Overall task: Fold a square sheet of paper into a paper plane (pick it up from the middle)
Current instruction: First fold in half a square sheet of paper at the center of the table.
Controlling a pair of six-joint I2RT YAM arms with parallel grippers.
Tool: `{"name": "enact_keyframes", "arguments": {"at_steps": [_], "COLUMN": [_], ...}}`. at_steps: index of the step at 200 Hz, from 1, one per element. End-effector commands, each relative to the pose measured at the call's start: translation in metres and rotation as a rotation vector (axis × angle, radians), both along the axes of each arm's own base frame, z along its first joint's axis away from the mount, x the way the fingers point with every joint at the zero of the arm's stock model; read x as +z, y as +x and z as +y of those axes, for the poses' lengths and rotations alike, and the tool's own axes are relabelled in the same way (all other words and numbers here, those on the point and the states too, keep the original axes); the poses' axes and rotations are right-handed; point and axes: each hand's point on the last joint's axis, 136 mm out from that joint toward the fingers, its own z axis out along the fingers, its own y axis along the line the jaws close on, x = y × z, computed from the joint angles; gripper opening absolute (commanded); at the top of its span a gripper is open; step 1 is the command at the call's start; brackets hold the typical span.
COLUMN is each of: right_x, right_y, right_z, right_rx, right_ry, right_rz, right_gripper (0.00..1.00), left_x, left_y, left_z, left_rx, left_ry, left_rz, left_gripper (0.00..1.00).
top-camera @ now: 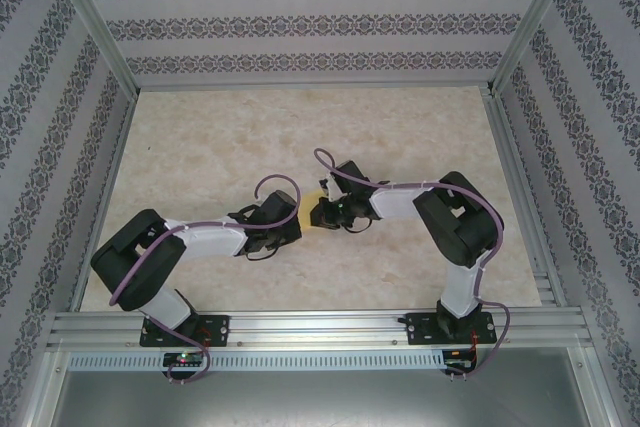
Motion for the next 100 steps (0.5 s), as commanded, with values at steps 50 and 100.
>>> {"name": "enact_keyframes", "arguments": {"at_steps": [50,100], "right_x": [-0.023,0.016], "right_y": [0.050,0.075], "right_z": [-0.106,-0.129], "right_rx": [-0.275,-0.349], "right_ry": [-0.108,-0.113], "right_rz": [0.002,-0.078], "right_gripper": [0.08,0.09], "left_x": [-0.032,-0.025], "left_y": [-0.022,-0.015], "left_z": [0.028,0.019], "left_rx": [0.049,0.030], "left_ry": [0.112,0.086], "left_rz": [0.128,0.101], "left_gripper": [0.00,0.00]}}
